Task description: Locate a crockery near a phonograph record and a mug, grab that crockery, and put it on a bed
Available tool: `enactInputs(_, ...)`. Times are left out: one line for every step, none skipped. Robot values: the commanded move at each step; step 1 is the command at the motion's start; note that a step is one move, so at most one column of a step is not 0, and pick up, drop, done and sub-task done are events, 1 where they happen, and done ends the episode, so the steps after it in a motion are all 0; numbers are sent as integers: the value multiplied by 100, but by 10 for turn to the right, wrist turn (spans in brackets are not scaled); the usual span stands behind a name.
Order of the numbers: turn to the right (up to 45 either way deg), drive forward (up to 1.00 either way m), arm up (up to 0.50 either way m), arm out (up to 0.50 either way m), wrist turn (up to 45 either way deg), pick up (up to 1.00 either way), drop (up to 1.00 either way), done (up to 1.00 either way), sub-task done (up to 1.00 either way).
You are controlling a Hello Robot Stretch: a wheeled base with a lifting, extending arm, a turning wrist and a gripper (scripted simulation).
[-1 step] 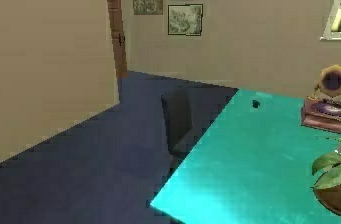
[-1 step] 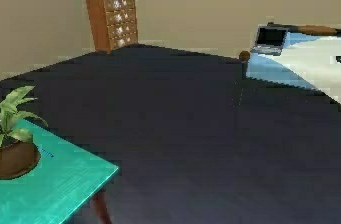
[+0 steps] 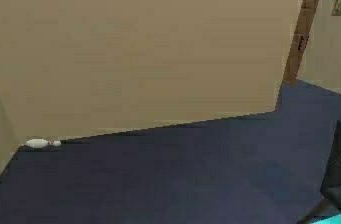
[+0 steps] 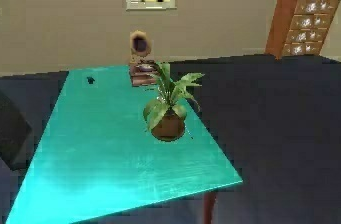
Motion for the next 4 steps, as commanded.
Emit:
enactInputs(-450,0,0,0,0,0,0,0,0)
enactInputs(-450,0,0,0,0,0,0,0,0)
enactInputs(0,20,0,0,0,0,0,0,0)
enactInputs(450,0,0,0,0,0,0,0,0)
